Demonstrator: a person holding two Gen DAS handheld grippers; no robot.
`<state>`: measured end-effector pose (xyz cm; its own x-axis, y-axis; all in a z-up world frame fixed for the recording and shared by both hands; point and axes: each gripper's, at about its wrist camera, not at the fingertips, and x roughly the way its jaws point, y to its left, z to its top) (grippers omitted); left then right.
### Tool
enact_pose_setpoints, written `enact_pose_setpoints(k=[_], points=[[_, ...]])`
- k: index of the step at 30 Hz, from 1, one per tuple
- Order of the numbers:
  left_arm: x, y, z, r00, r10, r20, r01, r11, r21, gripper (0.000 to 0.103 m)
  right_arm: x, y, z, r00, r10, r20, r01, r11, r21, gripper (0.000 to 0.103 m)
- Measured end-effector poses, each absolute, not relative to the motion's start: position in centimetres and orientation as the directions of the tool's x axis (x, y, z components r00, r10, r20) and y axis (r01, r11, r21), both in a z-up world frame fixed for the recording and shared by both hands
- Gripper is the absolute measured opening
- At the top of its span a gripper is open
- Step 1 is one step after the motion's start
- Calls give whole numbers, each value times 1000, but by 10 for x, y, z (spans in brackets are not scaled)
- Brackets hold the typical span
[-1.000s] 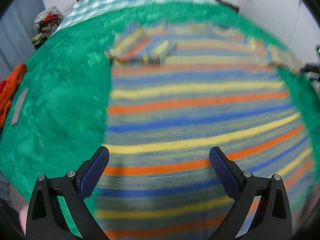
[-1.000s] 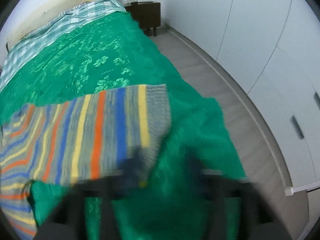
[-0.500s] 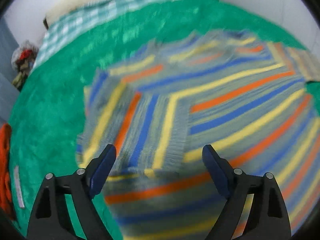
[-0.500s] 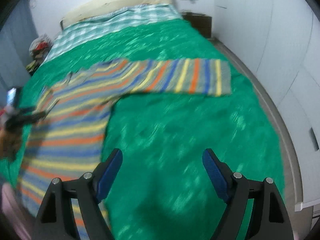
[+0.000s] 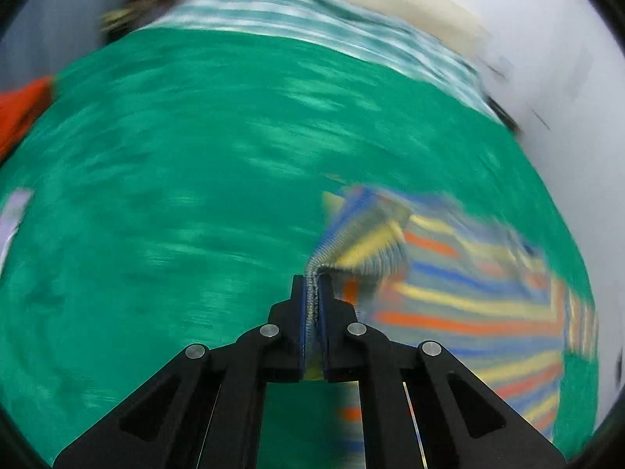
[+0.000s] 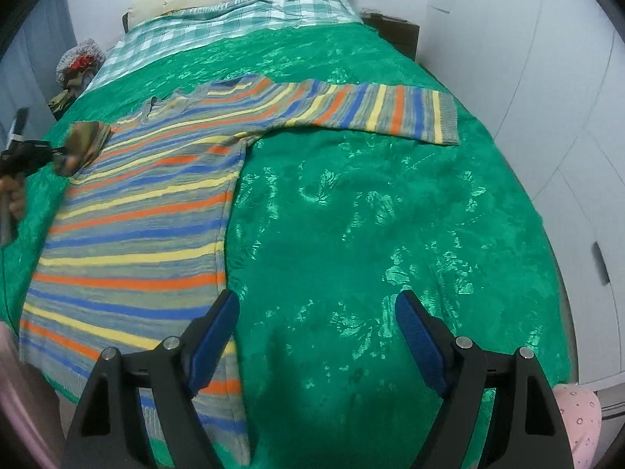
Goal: Fold small clothes
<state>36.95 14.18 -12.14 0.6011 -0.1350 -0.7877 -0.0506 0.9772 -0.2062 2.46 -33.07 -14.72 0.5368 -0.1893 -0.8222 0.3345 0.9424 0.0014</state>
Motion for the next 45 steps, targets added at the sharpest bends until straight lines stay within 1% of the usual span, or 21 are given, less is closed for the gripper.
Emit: enact_pose_setpoints(k=[3,5,7,10,17,26,28,29,33,34,35,36,37,38,39,42,45], points=[[369,195,-132,588,-33,-808,-200,962,-185,4,23,-327,-146,533,-193,-824,327,945,-9,81],[364,219,-141,571,17,-821,-266,950,-165,4,23,-324,-148,526,-193,-828,324,946,-14,81],[362,232,-151,552,51,-832,-299,944,-141,4,25,-321,-151,522,-189,-832,324,946,-12,81],[356,241,-162,531,52,-846,-314,939,-140,3,27,-318,-152,521,-190,-832,315,949,-19,81],[353,242,-171,528,37,-849,-293,946,-141,3,28,-314,-155,520,-192,-832,304,952,-30,81],[355,254,-183,509,30,-860,-324,933,-159,3,25,-323,-160,512,-198,-836,344,939,-12,81],[355,261,-187,508,17,-861,-347,919,-186,4,25,-323,-160,514,-200,-834,344,939,-12,81],[355,267,-190,505,3,-863,-363,908,-209,8,25,-323,-160,515,-202,-833,346,938,-14,81],[340,294,-187,497,18,-867,-467,848,-250,7,23,-329,-162,497,-243,-833,397,917,-31,81],[332,298,-182,490,19,-871,-487,835,-256,9,23,-332,-159,499,-252,-829,413,910,-29,81],[317,302,-174,492,36,-870,-509,822,-254,23,23,-336,-153,515,-268,-814,433,901,-23,82],[304,301,-167,504,49,-862,-512,821,-253,50,22,-338,-147,532,-283,-798,443,896,-23,85],[285,296,-157,526,70,-848,-506,827,-245,64,20,-338,-141,555,-305,-774,453,891,-26,91],[264,288,-148,550,95,-830,-495,837,-233,81,19,-337,-139,569,-321,-757,459,888,-32,94],[243,276,-141,572,114,-813,-480,850,-218,90,17,-336,-138,579,-338,-742,465,885,-41,95],[184,236,-138,610,85,-788,-401,891,-214,95,17,-329,-147,566,-328,-756,455,889,-46,95],[145,203,-162,594,58,-802,-359,912,-200,95,16,-321,-153,560,-318,-765,435,899,-55,95]])
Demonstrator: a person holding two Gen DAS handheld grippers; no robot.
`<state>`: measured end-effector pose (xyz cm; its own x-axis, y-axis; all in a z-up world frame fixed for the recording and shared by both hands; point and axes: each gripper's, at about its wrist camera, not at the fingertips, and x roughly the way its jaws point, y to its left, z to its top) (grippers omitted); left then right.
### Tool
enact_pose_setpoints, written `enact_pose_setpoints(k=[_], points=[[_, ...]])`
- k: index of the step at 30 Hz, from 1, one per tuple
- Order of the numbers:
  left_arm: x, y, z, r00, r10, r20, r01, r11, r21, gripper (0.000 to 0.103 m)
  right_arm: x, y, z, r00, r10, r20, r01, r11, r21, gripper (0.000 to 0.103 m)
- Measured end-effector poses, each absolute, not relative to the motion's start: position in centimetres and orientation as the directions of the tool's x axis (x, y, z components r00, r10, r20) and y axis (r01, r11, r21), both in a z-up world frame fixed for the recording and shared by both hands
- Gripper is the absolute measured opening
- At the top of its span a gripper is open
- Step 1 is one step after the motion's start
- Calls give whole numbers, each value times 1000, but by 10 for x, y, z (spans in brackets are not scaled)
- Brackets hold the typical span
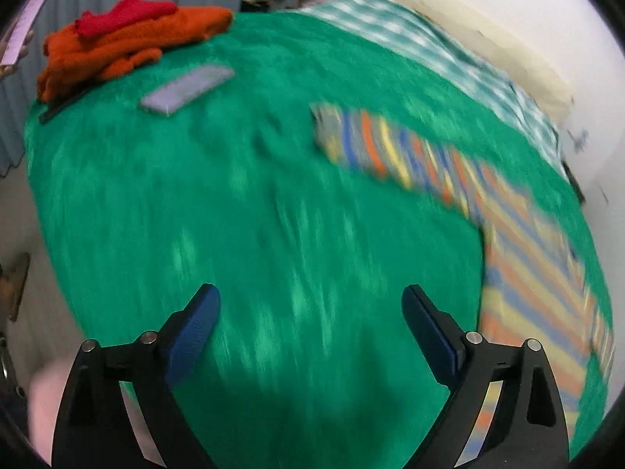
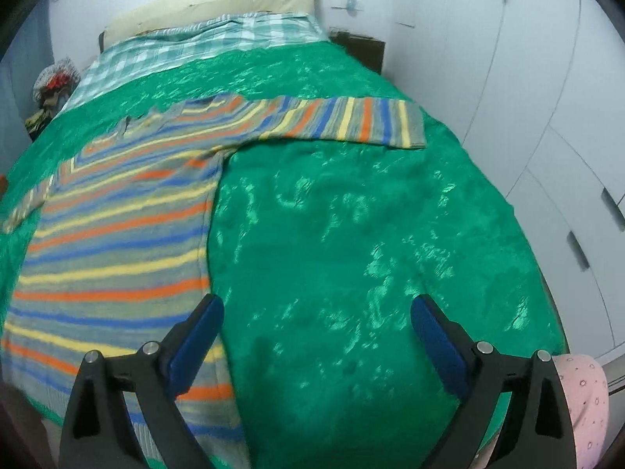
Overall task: Fold small clothes
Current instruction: 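Open the left tool to release the sleeve and withdraw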
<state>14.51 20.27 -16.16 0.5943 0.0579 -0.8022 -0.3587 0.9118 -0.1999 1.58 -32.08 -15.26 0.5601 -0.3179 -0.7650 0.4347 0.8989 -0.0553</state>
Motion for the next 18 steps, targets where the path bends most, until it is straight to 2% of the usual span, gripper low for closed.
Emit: enact_pose_setpoints(k=[4,11,18], points=[[140,178,-177,558,130,-820,-320,945,-68,98,13,-318,-151,575,-323,-752,430,901,-58,95],[154,164,-193,522,203,-829,-262,962,71,103,7,-326,-161,552,-299,-778,471,882,-4,95],[149,157,-194,518,205,-830,-265,962,71,103,-1,-331,-157,562,-298,-772,496,868,25,95]])
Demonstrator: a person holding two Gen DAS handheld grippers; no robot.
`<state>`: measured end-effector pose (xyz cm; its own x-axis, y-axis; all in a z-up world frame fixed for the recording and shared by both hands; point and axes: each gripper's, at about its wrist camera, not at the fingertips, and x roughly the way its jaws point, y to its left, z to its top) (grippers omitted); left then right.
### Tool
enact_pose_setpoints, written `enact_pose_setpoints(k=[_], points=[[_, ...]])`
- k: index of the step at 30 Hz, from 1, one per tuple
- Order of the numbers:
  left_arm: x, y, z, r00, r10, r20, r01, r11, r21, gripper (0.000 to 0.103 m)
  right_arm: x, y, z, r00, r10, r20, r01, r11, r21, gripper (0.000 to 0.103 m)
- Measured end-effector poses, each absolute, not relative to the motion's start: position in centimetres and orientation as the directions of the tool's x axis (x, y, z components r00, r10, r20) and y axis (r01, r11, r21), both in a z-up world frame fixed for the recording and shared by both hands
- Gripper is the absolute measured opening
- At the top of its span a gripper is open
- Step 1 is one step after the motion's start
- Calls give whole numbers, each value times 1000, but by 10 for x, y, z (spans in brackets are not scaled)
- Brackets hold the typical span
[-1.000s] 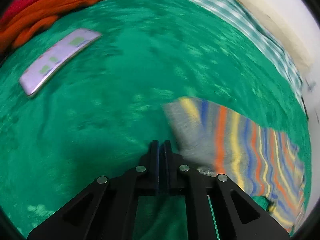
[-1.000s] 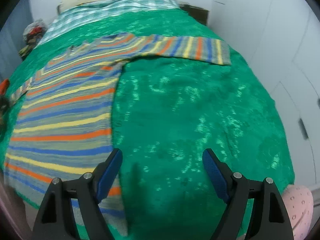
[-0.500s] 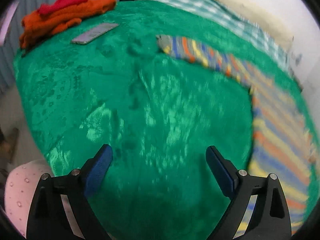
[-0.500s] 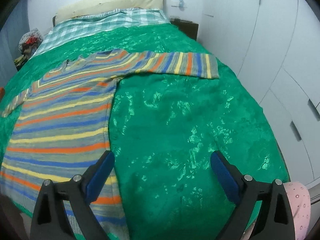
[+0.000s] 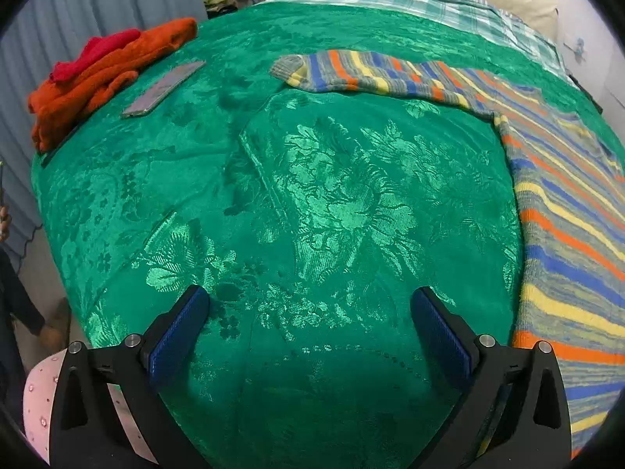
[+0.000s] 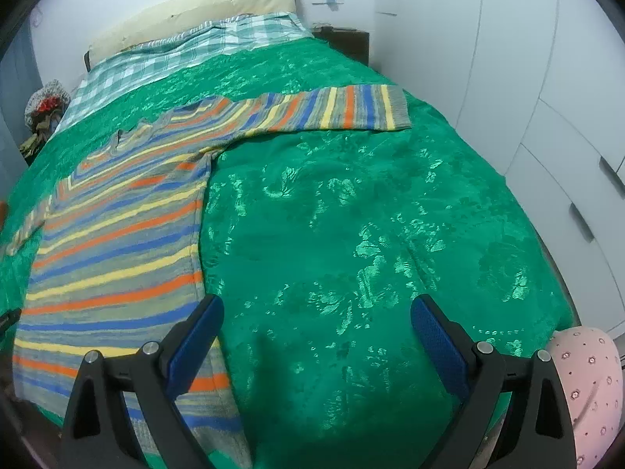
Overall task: Fold small clothes
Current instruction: 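Open the left tool to release the sleeve and withdraw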
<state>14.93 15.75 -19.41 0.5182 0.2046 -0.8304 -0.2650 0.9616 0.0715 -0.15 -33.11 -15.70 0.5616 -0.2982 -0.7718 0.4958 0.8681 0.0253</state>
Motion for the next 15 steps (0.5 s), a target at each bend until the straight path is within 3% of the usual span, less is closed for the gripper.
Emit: enact_pose_setpoints(k=[15], points=[[142,161,-190,517,200,-832,-255,964,73,103,-13,-318,-145,580,-324,-747,495,869,7,96]])
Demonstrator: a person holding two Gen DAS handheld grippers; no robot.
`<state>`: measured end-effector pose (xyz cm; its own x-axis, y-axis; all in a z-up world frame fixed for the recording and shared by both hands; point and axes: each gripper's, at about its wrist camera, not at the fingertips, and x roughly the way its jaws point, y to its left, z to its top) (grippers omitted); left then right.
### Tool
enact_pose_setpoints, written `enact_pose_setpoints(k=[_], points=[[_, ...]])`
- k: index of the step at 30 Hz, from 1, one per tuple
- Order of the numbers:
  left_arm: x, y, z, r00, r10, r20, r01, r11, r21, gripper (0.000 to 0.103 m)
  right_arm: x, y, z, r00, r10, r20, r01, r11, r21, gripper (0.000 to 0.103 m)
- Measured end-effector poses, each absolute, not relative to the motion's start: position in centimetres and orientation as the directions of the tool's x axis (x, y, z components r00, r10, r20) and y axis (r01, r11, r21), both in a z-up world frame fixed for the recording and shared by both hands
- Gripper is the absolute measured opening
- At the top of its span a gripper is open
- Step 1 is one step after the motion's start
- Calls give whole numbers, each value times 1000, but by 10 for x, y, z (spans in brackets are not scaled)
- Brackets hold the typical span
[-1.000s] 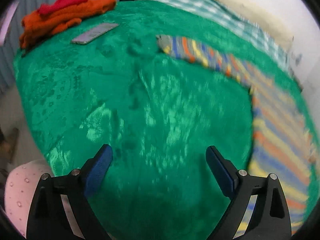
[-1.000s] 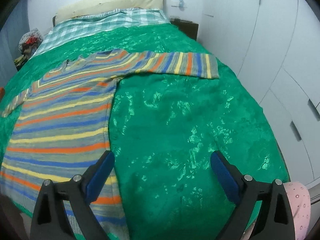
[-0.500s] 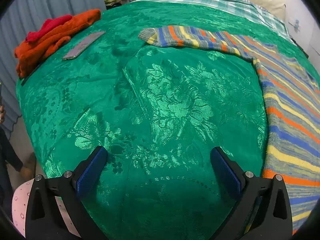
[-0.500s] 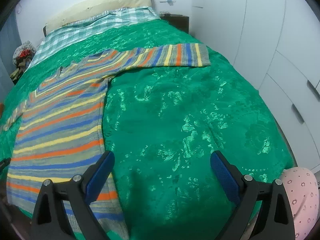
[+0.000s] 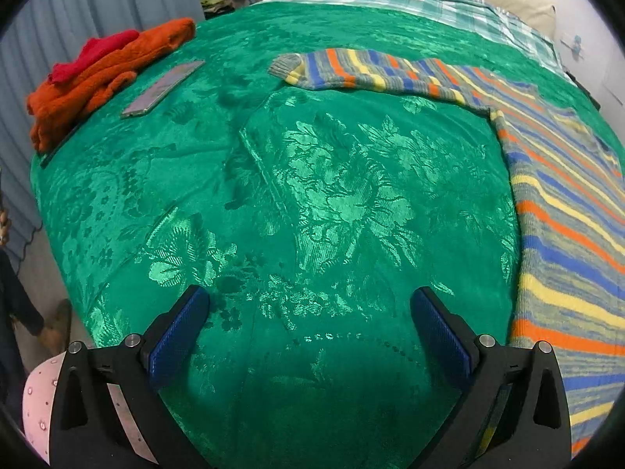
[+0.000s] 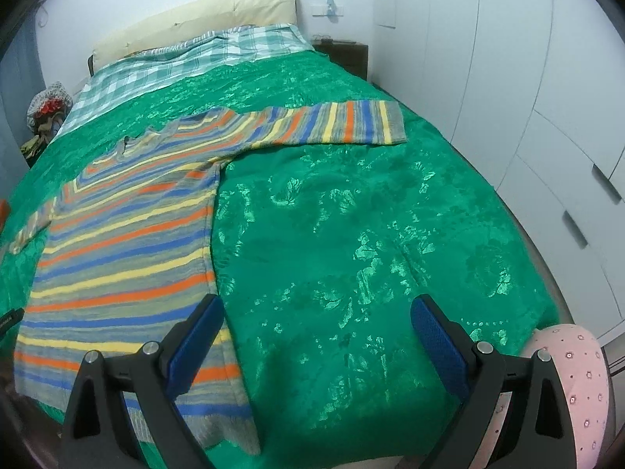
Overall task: Fold small clothes
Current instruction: 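Open the left tool to release the sleeve and withdraw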
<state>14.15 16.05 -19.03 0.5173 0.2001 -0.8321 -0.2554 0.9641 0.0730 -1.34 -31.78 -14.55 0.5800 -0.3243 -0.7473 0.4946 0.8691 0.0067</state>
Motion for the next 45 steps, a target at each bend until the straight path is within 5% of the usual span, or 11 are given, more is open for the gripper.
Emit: enact_pose_setpoints(k=[39,42,45], points=[[142,156,-192,511,225,-829,-264,960,97,103,-16,-314,-149,561,-331,-759,486,873,-21,96],[138,155,-180,482,195,-854,-257,964,75,101,-11,-304,-143,512,-398,-762,497,860,-115,95],[100,140,-123,559,33,-828,-154,986,-64,102,4,-257,-108,441,-475,-762,463,847,-261,96]])
